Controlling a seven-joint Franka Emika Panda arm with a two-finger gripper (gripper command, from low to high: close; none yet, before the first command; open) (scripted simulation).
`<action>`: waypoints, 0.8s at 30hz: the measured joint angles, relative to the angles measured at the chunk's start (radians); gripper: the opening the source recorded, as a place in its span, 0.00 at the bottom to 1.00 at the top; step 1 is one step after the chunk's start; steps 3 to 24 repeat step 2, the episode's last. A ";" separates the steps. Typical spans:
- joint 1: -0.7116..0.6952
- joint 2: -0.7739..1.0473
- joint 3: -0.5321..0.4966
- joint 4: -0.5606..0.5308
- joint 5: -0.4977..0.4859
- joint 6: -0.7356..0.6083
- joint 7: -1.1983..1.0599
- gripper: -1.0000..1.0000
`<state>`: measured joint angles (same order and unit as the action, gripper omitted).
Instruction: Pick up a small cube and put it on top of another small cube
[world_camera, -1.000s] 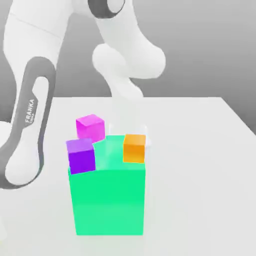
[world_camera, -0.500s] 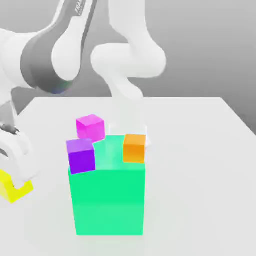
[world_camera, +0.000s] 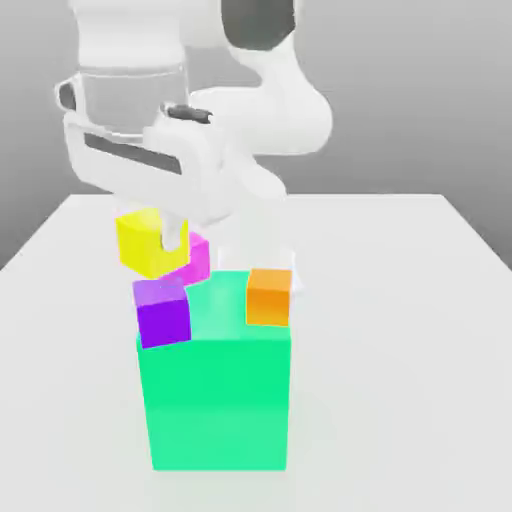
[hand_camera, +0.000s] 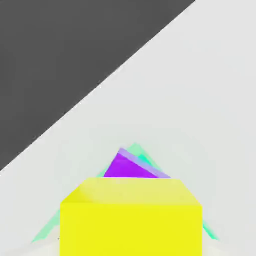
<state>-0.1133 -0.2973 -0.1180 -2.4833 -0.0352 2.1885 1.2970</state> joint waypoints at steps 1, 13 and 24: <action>0.000 0.000 0.000 0.000 0.000 0.000 0.000 1.00; 0.000 0.000 0.000 0.000 0.000 0.000 0.000 1.00; 0.000 0.000 0.000 0.000 0.000 0.000 0.000 1.00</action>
